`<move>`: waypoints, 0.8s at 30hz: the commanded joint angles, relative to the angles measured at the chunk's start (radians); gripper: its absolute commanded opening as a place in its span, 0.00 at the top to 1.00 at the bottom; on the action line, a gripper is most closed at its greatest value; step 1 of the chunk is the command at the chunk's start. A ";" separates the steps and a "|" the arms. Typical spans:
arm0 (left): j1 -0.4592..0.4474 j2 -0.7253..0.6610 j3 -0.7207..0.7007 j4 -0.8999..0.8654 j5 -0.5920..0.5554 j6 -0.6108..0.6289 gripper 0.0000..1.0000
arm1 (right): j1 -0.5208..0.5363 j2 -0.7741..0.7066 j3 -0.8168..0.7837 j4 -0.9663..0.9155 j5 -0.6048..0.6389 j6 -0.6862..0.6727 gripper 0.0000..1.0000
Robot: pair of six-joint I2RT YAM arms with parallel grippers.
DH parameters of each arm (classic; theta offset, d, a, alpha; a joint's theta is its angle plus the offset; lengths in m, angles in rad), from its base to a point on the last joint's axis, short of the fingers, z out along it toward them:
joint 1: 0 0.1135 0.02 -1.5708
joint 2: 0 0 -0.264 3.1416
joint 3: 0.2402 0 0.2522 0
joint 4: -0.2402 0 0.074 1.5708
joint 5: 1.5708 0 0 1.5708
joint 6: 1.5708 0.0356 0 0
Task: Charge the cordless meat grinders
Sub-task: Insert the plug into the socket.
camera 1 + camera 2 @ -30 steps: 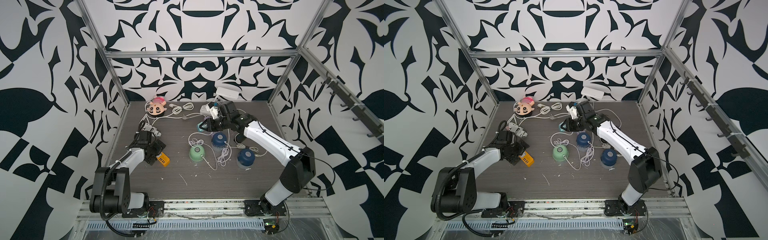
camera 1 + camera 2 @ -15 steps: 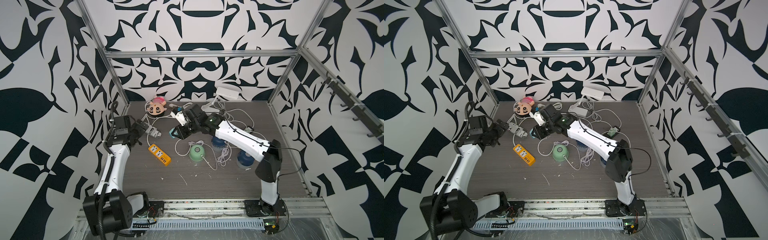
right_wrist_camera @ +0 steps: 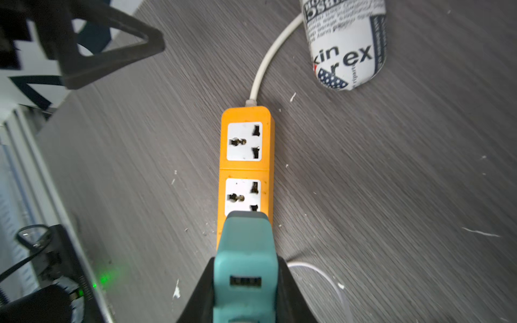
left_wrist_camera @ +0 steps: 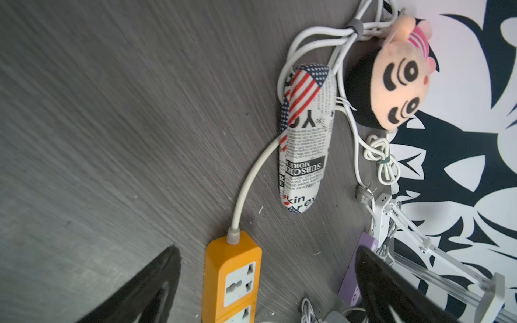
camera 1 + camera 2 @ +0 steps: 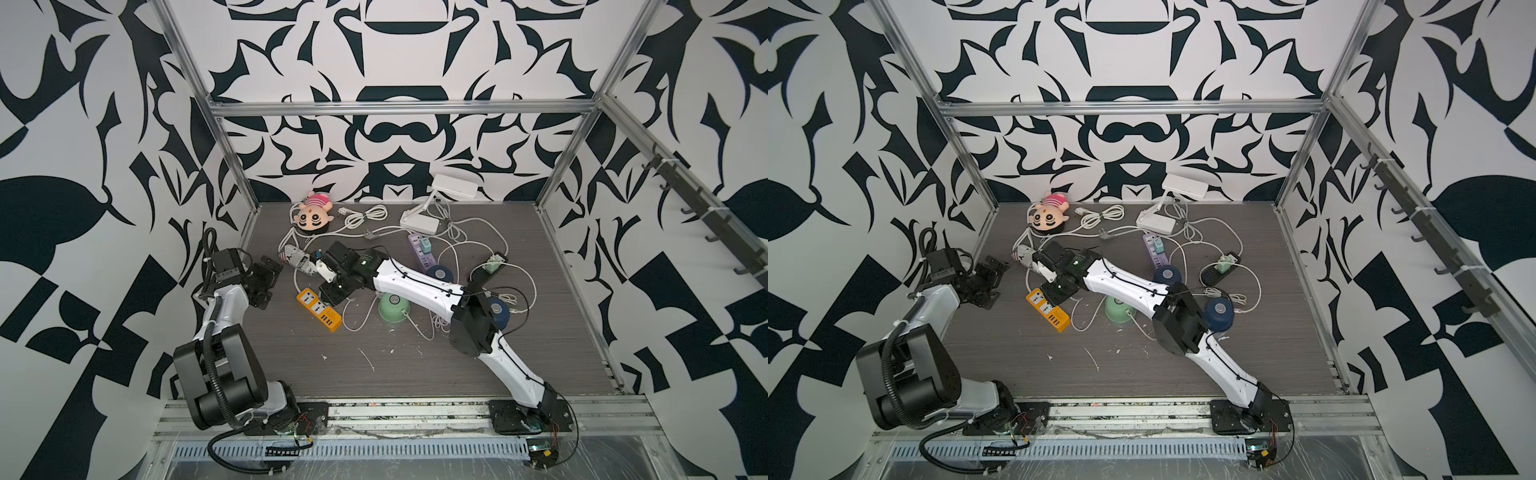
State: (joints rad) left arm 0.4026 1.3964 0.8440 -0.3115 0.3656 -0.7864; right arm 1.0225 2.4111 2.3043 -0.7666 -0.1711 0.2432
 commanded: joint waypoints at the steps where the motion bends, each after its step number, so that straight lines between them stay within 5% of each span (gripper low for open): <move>1: 0.041 -0.007 -0.049 0.112 0.058 -0.069 0.01 | 0.004 -0.012 0.078 -0.020 0.039 -0.009 1.00; 24: 0.091 0.078 -0.126 0.190 0.137 -0.061 0.07 | 0.025 0.132 0.204 -0.032 0.016 -0.016 1.00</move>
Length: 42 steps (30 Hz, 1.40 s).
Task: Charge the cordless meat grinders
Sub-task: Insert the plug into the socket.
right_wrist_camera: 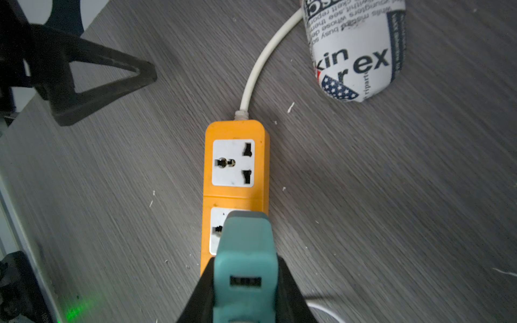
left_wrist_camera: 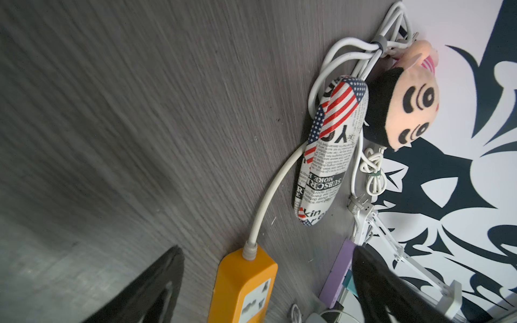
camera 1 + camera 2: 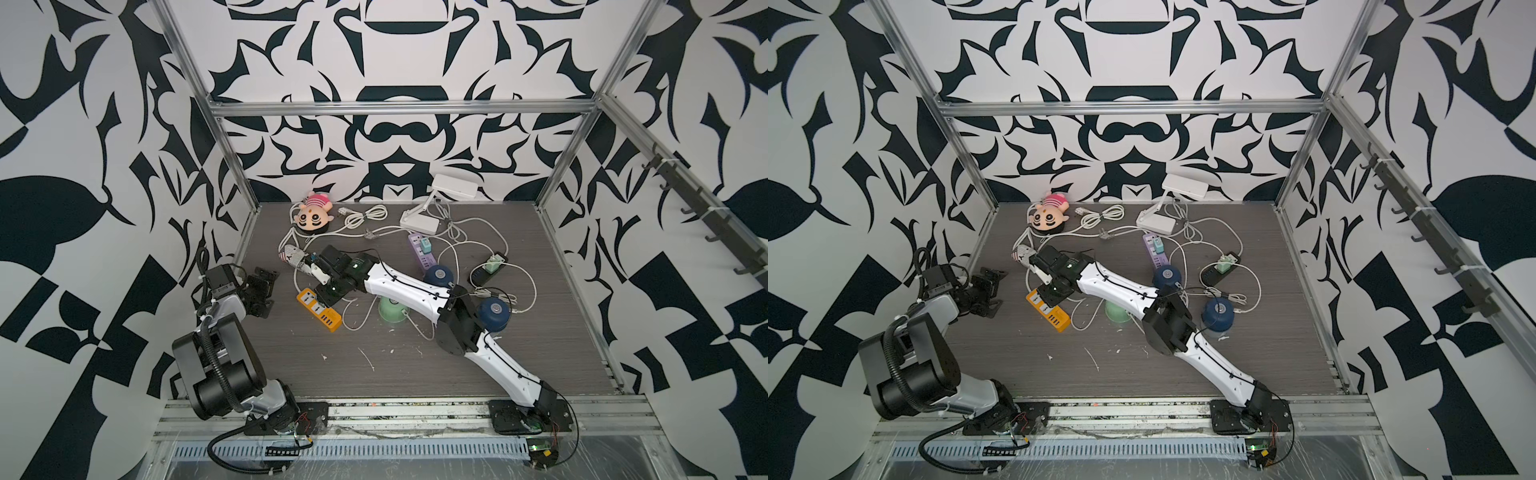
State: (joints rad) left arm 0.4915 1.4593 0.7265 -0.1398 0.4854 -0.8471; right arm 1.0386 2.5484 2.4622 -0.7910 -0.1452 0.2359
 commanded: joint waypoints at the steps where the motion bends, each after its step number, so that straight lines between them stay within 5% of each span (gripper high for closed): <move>1: 0.002 0.018 -0.010 0.019 0.019 0.002 0.10 | 0.009 0.002 0.055 -0.013 -0.010 -0.010 1.00; 14: -0.016 0.044 -0.027 0.034 0.020 0.002 0.27 | 0.015 0.037 0.101 -0.131 0.088 -0.047 1.00; 30: -0.230 0.069 -0.072 0.084 -0.001 -0.030 0.47 | 0.024 -0.026 0.008 -0.047 0.059 -0.027 1.00; 42: -0.284 0.034 -0.131 0.128 0.045 -0.070 0.53 | 0.023 -0.076 -0.017 -0.080 0.085 -0.042 1.00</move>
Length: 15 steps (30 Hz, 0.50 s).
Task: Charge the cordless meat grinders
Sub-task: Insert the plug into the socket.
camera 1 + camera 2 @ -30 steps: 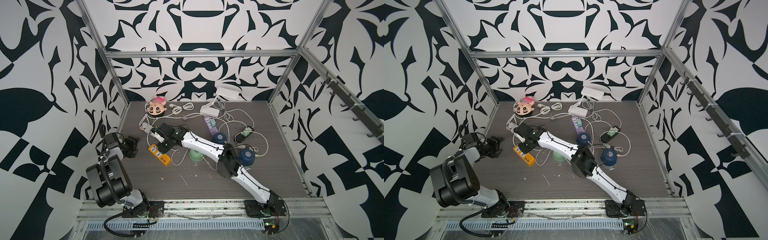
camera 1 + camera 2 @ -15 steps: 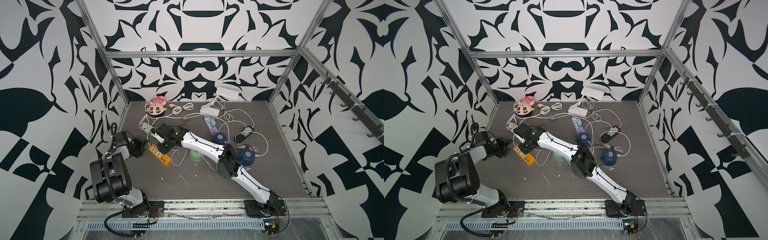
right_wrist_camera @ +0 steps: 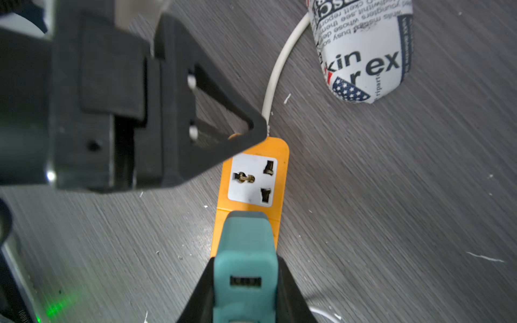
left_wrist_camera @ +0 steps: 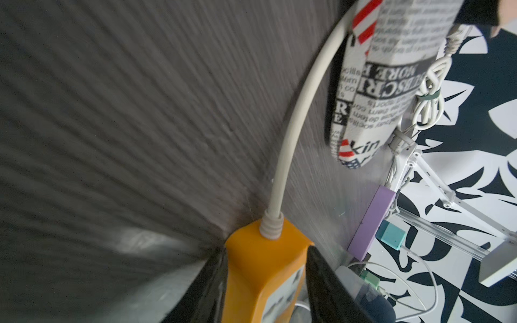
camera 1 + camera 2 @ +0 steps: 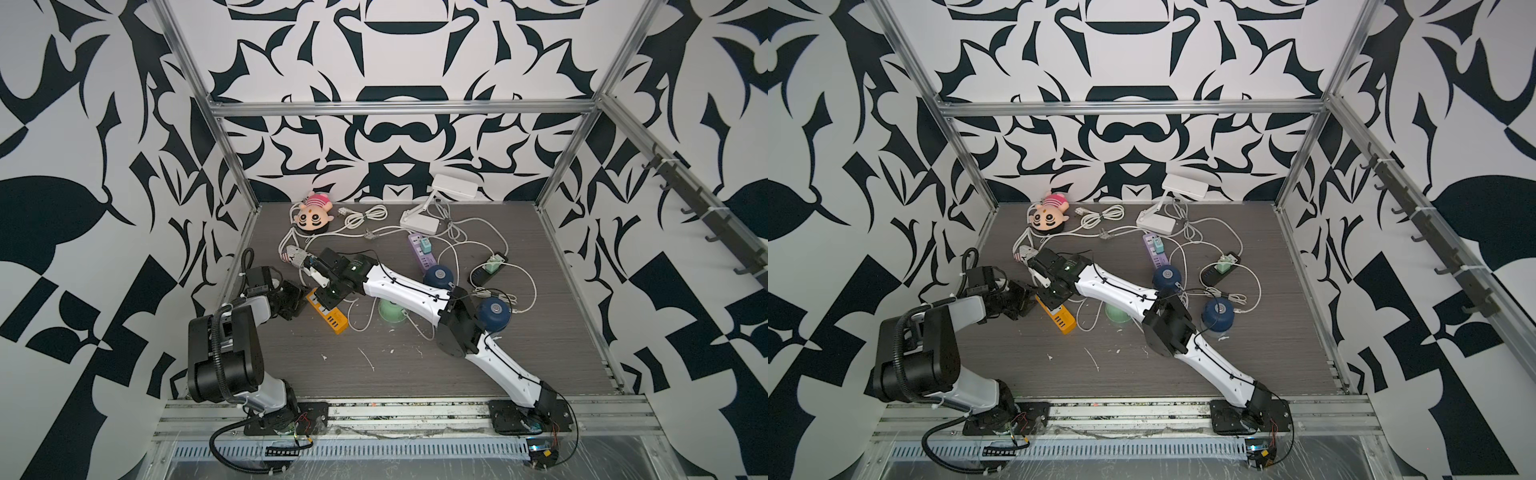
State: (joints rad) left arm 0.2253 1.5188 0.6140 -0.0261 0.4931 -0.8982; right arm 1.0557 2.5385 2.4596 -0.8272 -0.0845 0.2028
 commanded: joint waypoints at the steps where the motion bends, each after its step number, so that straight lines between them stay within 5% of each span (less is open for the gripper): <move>1: -0.022 -0.033 -0.022 0.015 0.035 -0.022 0.52 | 0.007 -0.071 -0.015 -0.052 0.029 -0.006 1.00; 15: -0.025 -0.062 -0.043 0.017 0.021 -0.025 0.53 | 0.007 -0.104 -0.061 -0.092 0.064 0.013 1.00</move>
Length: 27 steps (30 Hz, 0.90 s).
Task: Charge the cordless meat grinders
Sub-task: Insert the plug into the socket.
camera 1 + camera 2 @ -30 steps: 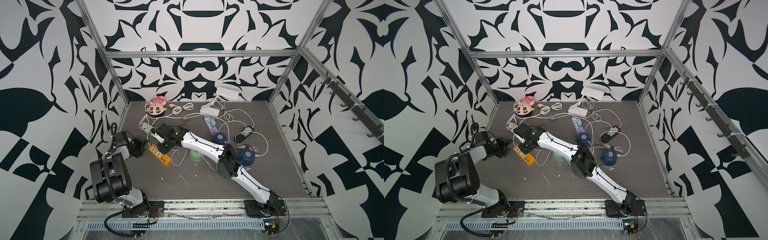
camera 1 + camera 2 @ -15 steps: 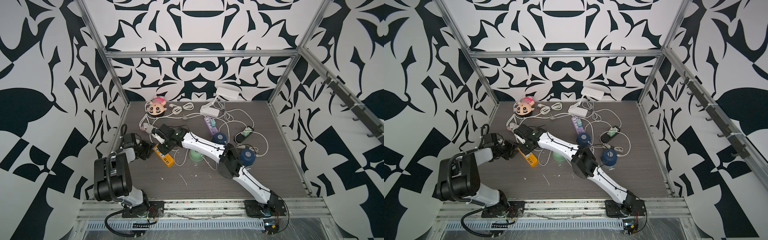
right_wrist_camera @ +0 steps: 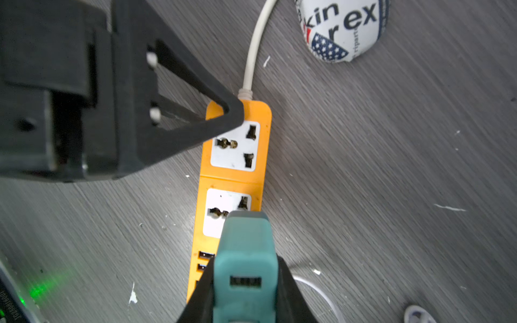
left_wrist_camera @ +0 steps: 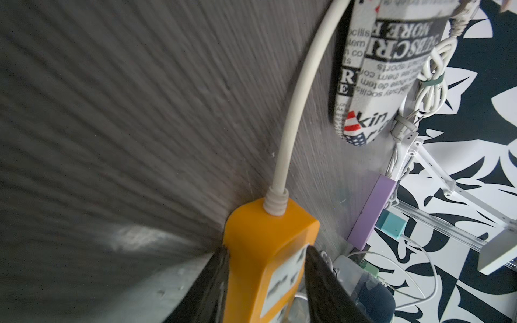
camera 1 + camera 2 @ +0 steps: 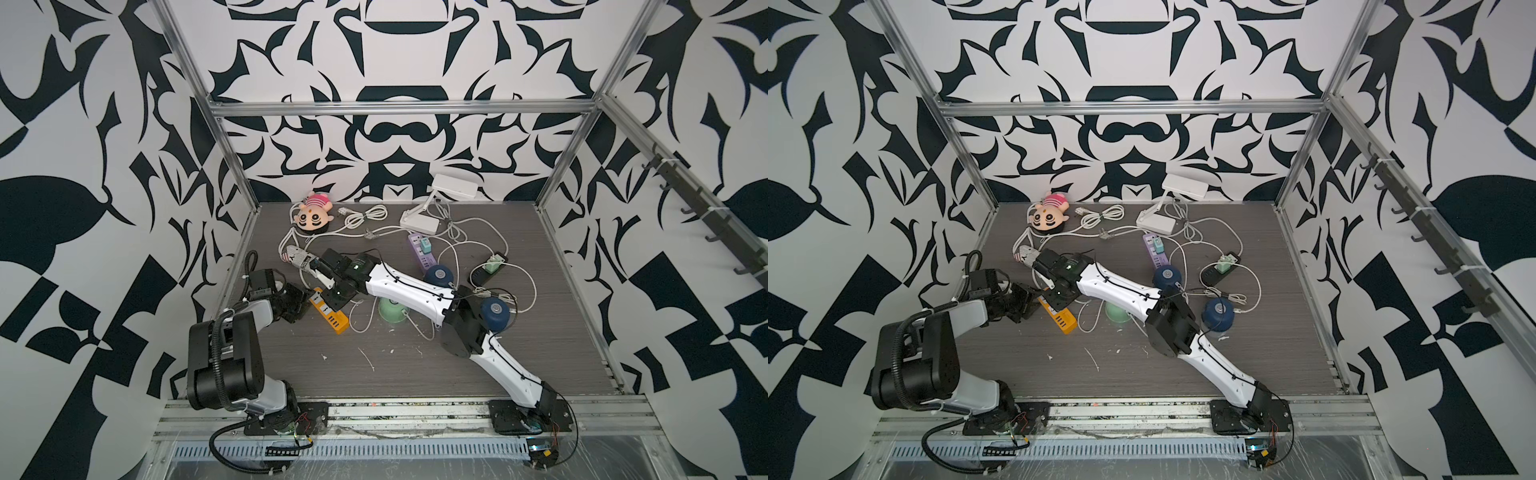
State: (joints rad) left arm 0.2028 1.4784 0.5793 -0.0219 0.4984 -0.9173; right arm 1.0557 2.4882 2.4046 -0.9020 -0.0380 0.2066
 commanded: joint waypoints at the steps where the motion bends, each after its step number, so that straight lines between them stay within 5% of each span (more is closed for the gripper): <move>1: -0.003 -0.025 -0.009 0.012 0.016 -0.005 0.53 | 0.007 -0.051 -0.006 -0.014 0.015 0.010 1.00; 27: -0.002 -0.007 -0.015 0.023 0.029 -0.001 0.55 | 0.012 0.069 0.083 -0.047 0.003 0.019 1.00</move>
State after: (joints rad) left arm 0.2028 1.4746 0.5774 -0.0193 0.5014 -0.9169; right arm 1.0561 2.5378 2.4603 -0.9024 -0.0505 0.2256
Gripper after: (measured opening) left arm 0.446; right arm 0.294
